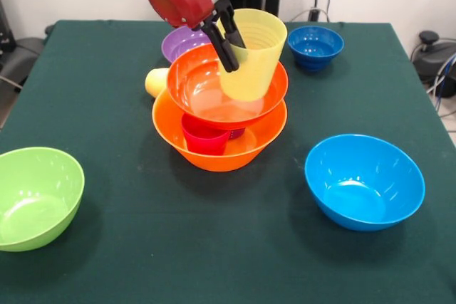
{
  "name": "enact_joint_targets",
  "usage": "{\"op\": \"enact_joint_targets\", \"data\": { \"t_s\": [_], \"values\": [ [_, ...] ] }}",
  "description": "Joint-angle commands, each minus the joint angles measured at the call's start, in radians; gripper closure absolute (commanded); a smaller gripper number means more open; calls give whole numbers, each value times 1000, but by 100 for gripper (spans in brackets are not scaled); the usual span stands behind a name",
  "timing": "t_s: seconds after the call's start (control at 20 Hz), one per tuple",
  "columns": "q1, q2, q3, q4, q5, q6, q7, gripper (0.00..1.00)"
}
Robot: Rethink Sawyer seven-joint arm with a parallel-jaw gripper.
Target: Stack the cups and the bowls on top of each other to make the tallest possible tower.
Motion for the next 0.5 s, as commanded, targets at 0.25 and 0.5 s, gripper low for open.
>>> {"op": "enact_joint_targets", "data": {
  "t_s": [0.25,0.5],
  "values": [
    [0,45,182,70,35,89,-293,100],
    [-5,45,190,70,30,88,-307,100]
  ]
}}
